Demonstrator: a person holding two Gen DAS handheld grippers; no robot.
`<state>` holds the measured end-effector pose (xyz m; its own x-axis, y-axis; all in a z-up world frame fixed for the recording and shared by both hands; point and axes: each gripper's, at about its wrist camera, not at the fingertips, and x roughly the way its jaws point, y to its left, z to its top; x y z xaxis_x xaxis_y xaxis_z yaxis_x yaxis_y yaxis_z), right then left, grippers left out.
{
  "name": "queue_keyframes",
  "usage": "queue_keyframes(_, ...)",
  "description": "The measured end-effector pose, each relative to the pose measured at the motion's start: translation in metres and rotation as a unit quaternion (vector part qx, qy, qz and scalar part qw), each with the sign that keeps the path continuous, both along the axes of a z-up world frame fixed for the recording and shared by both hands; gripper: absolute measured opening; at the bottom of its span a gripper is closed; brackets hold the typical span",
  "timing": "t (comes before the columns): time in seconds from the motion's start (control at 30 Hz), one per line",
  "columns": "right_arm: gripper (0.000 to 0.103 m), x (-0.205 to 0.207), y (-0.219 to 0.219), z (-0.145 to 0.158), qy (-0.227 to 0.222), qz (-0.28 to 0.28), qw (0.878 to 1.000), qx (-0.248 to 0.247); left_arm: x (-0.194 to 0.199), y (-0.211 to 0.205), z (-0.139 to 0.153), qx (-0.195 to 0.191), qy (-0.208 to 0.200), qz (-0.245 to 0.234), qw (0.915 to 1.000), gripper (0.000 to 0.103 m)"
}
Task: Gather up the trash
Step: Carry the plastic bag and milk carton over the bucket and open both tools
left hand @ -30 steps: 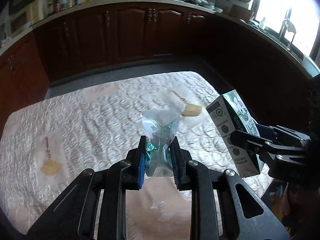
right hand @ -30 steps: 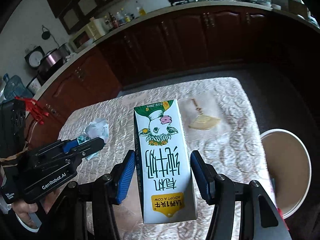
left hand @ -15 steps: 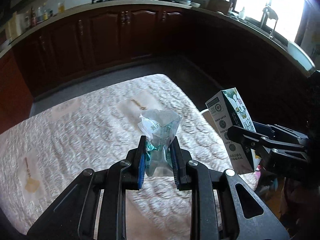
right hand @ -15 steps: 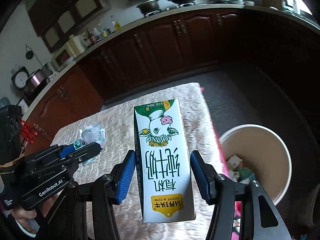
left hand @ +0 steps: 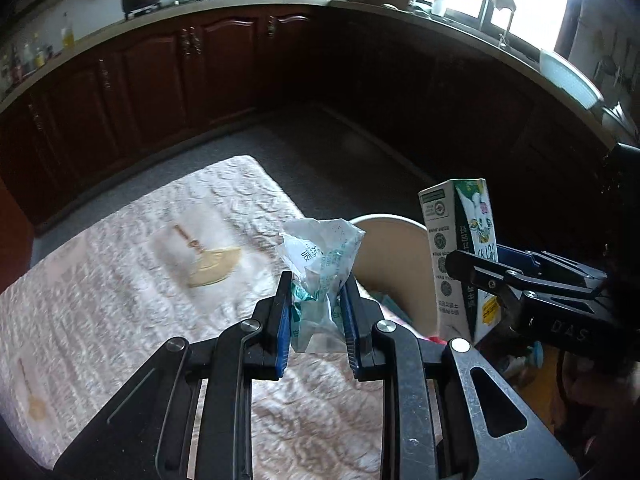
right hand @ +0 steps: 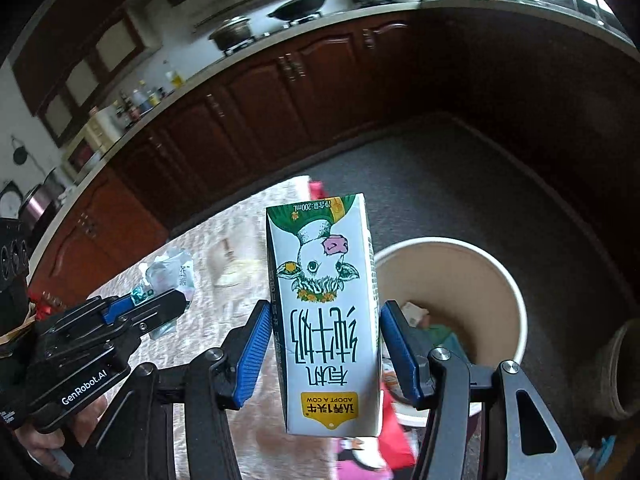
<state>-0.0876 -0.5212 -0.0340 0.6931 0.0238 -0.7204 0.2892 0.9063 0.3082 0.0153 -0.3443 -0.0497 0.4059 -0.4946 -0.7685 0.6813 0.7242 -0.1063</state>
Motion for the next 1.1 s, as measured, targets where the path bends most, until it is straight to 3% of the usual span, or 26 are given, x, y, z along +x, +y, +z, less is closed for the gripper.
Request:
queue_keyframes(0.57,0.053,-0.022,-0.050,-0.018,0.012,-0.061,0.998,0.016,0.000,-0.055,-0.019,0.007,0.028,-0.034,0.9990,0.020)
queue_keyframes(0.93,0.053,-0.013,-0.064,-0.047,0.052,-0.084,0.995,0.016,0.016,-0.084,-0.046,-0.002,0.081,-0.043,0.9958,0.020)
queue_keyframes(1.03,0.053,-0.010,-0.069,-0.059,0.068,-0.091,0.993,0.018,0.018,-0.092,-0.055,-0.001,0.090,-0.044,0.9950,0.023)
queue_keyframes(1.1,0.053,-0.009,-0.072,-0.066,0.077,-0.095,0.992,0.013,0.020,-0.095,-0.060,-0.003,0.098,-0.045,0.9941,0.038)
